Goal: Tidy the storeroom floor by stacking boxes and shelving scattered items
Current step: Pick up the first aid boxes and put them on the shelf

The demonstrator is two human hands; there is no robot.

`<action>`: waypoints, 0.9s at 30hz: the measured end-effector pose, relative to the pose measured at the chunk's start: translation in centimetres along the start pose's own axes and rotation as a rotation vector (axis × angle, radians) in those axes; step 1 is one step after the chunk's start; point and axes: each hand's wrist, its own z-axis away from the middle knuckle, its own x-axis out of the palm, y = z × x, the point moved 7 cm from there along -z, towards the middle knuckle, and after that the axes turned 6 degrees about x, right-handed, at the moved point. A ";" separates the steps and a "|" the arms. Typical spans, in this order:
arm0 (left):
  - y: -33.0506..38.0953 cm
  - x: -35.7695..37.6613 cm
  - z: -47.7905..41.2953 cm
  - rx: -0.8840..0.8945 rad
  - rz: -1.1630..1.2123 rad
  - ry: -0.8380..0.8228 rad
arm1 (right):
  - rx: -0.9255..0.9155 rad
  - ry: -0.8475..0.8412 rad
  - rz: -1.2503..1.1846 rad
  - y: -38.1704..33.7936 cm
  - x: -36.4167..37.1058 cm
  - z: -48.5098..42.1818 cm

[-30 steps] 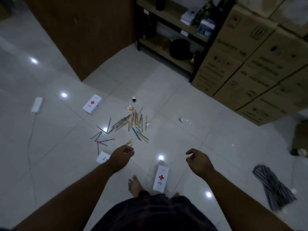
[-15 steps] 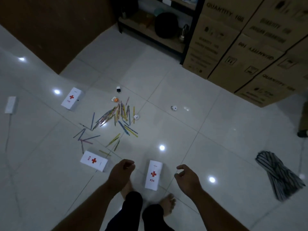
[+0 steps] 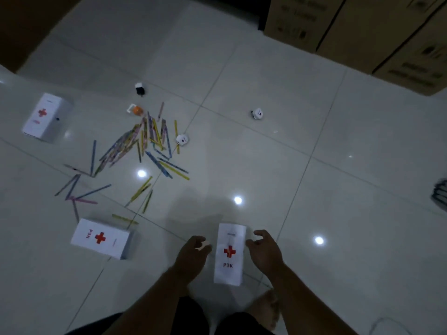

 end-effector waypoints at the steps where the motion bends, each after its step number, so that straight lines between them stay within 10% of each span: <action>1: -1.0 1.4 -1.8 -0.006 -0.012 -0.024 | 0.017 -0.010 -0.016 1.2 1.6 -1.9; 14: -8.6 10.3 -19.4 0.108 0.091 -0.136 | 0.002 0.031 -0.270 7.1 11.5 -15.3; 27: 21.7 -4.8 2.1 0.305 0.153 -0.005 | -0.230 0.208 -0.345 -15.7 -9.8 7.0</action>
